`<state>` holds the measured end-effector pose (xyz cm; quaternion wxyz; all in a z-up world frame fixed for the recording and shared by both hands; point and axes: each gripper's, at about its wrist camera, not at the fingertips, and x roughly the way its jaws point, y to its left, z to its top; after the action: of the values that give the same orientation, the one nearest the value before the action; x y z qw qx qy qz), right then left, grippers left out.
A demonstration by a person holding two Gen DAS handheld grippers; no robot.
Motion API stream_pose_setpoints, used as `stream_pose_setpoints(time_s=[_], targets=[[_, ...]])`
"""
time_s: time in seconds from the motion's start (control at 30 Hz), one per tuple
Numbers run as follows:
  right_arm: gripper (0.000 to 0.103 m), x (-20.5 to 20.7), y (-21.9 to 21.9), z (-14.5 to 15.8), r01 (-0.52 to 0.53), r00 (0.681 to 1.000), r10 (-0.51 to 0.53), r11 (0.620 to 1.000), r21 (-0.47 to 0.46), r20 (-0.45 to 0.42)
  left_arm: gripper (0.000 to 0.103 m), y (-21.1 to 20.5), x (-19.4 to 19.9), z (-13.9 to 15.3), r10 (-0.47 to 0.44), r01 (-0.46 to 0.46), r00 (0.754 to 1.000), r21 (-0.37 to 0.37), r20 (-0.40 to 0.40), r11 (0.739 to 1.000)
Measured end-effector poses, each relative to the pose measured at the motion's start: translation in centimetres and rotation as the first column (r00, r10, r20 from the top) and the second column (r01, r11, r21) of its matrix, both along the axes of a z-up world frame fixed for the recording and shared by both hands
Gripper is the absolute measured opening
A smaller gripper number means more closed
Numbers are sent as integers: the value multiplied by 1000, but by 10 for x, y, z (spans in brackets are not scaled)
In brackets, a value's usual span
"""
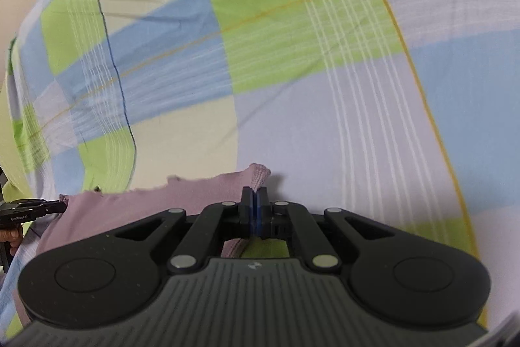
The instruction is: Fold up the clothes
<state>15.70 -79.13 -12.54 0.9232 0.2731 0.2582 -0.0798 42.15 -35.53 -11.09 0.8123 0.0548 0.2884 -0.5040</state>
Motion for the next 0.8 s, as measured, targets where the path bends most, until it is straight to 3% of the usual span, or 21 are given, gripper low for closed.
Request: stream_pose_setpoints(time_s=[0.1,0.2,0.33,0.47,0.5,0.6,0.67,0.8], targets=[[1,-3,-1,12,8,999,-8,1000,-7,45,0,-5,2,1,-3,3,1000,16,12,1000],[1,9,-3,-4,1,998,-1,1000,-4,-61,0,-11,3,-7,-3,3,1000,68,-10,998],[5,-1,-5,-15,19,997,-17,999,29,-81,10,-7,-1,-6,45,-44,999,129,1,991],[7,-44,9,11,62,998,-61,997,46,-9,10,-4,-12,22,28,-51,992,184,127,982],[8,-55,15,14,65,998,-65,996,59,-2,14,-10,-15,34,-16,-8,991,177,134,984],[12,-92,37,20,76,997,-78,991,112,10,40,-41,-23,55,-162,141,979,163,123,976],[14,-121,57,20,91,995,-97,979,181,22,42,-77,-32,63,-291,270,950,168,116,948],[25,-168,91,12,126,985,-160,930,345,70,42,-152,-48,68,-499,476,862,194,94,858]])
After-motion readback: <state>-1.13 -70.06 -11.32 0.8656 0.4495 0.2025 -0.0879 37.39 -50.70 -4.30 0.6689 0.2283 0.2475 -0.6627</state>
